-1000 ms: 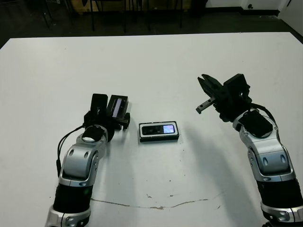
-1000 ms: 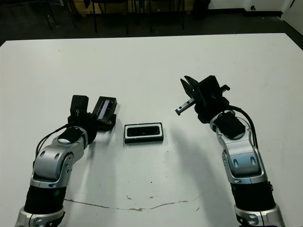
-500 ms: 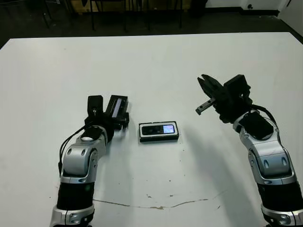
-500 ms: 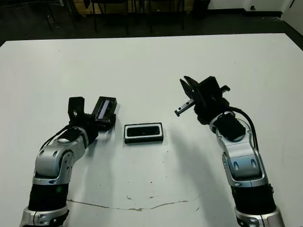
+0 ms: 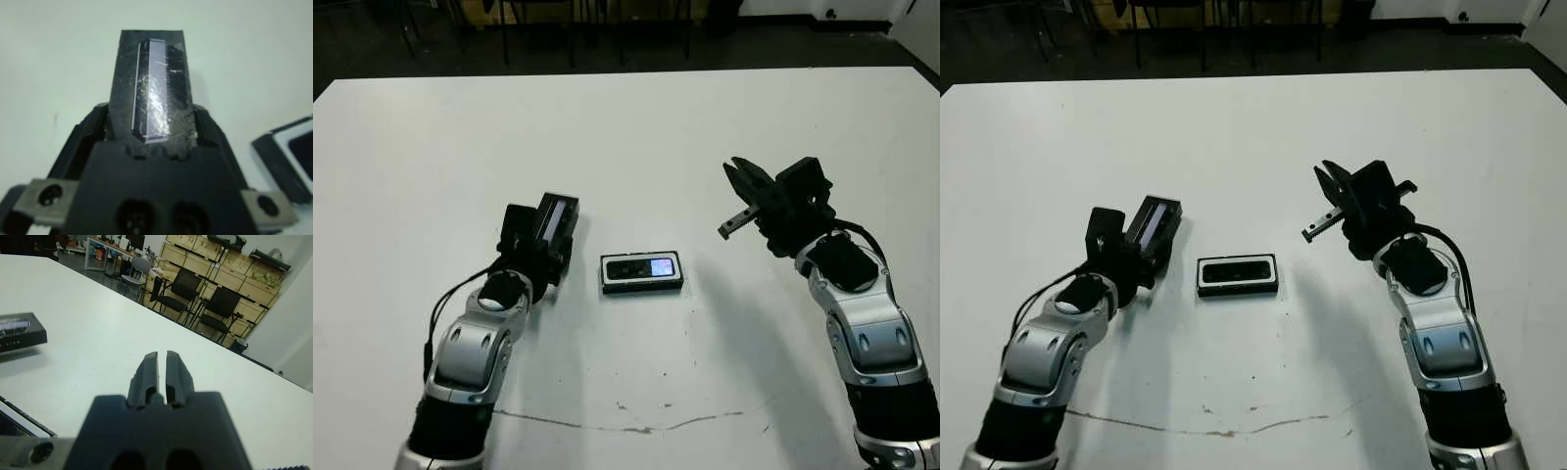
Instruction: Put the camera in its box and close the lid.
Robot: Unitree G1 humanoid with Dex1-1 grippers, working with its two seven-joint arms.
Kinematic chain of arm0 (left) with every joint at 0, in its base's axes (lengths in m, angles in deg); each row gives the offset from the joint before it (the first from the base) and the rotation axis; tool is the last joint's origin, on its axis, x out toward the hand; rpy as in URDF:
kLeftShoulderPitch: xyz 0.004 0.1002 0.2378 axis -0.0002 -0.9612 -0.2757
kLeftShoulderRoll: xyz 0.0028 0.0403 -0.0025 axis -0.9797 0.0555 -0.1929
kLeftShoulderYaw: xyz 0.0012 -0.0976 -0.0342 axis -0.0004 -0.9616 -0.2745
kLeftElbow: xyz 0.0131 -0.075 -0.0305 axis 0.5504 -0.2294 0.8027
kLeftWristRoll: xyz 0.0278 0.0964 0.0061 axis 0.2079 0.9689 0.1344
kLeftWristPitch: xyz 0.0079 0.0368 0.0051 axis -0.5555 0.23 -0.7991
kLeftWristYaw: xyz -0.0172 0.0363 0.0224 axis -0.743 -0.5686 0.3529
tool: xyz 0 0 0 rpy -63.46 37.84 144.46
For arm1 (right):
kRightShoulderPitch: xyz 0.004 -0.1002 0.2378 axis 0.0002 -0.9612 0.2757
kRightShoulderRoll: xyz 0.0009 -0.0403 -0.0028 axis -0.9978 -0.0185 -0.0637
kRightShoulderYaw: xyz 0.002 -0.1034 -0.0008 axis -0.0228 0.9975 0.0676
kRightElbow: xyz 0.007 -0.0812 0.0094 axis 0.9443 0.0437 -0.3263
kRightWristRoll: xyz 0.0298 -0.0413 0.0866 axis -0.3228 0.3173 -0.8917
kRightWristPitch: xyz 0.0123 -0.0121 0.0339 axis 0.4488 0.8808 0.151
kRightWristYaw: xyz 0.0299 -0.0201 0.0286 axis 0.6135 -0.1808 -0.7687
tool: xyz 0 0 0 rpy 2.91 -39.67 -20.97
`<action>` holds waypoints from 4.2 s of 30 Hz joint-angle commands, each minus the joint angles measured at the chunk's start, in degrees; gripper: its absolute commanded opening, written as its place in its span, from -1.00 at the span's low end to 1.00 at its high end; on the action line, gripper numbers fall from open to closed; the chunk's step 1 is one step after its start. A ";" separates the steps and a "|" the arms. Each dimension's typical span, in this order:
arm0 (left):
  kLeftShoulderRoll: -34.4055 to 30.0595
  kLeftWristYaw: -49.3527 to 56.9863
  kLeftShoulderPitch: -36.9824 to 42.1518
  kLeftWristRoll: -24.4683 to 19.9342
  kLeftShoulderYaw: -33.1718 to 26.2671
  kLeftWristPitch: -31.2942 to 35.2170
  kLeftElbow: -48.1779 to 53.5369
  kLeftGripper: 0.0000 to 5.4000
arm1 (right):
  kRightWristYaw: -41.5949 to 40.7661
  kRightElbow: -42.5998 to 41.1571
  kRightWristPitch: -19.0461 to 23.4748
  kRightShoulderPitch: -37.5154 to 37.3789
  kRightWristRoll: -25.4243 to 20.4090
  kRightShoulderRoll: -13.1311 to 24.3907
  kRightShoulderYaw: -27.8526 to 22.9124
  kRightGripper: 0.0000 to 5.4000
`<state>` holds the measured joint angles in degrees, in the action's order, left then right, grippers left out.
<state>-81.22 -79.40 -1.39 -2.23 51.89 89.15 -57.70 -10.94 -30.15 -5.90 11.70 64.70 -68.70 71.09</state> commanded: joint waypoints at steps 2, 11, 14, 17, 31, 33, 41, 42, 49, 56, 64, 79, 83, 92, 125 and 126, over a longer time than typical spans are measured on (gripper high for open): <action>-5.24 -4.58 -0.71 -0.75 -0.06 0.39 4.97 0.03 | 0.25 0.82 1.17 -0.95 -0.73 -0.31 -0.33 -1.00; -20.94 -24.03 9.86 -9.94 -7.63 -3.26 5.98 0.03 | 0.03 1.60 1.64 -0.36 -2.62 -0.60 -1.33 -1.00; -27.59 -37.14 14.93 -13.58 -7.13 -9.20 -2.64 0.03 | -0.33 2.08 2.00 0.19 -3.21 -0.32 -1.60 -1.00; -30.78 -47.77 18.89 -15.55 -5.26 -14.54 -11.41 0.03 | -0.75 2.55 1.88 0.58 -3.62 0.03 -1.77 -1.00; -28.71 -67.96 24.96 -19.09 2.05 -18.28 -29.86 0.03 | -1.81 5.44 2.65 1.43 -7.26 -0.29 -3.82 -1.00; -27.77 -67.90 24.10 -19.22 2.04 -18.90 -30.21 0.03 | -1.82 6.12 1.82 1.51 -7.10 -0.12 -3.74 -1.00; -23.58 -67.83 21.96 -20.05 2.07 -21.91 -33.30 0.03 | -1.29 5.90 1.97 1.68 -6.00 0.58 -3.41 -1.00; -23.40 -67.70 21.82 -19.77 2.23 -22.25 -33.37 0.03 | -1.23 5.72 2.21 1.68 -5.98 0.62 -3.40 -1.00; -21.67 -68.63 22.78 -18.13 4.50 -23.77 -37.05 0.03 | -1.26 6.26 1.94 1.60 -6.33 0.27 -3.53 -1.00; -19.22 -68.67 24.16 -15.14 6.53 -26.72 -42.88 0.03 | -0.89 5.31 2.46 1.20 -6.05 0.40 -3.39 -1.00; -17.61 -68.87 25.77 -11.98 8.65 -27.17 -45.96 0.03 | -1.68 6.44 0.91 0.82 -6.76 0.33 -3.67 -1.00; -15.86 -72.41 28.73 -9.75 10.71 -26.46 -50.60 0.03 | -2.08 6.44 0.75 0.54 -6.39 0.46 -3.46 -1.00; -16.00 -74.05 29.02 -9.57 11.13 -25.74 -50.82 0.03 | -1.82 6.29 1.18 0.43 -6.72 0.12 -3.69 -1.00; -15.85 -75.66 27.92 -8.34 12.86 -27.33 -48.29 0.03 | -1.82 6.26 0.90 0.37 -6.64 0.10 -3.60 -1.00; -12.28 -70.70 24.78 -3.92 18.13 -29.20 -49.06 0.03 | -1.61 5.24 1.76 0.21 -6.47 0.18 -3.64 -1.00; -12.14 -70.57 24.88 -3.86 18.16 -29.47 -49.19 0.03 | -1.45 5.09 2.23 0.24 -6.51 0.12 -3.66 -1.00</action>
<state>-94.41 -149.62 26.22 -8.27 67.26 58.71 -105.76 -12.92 -25.15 -5.07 13.08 58.23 -68.69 67.36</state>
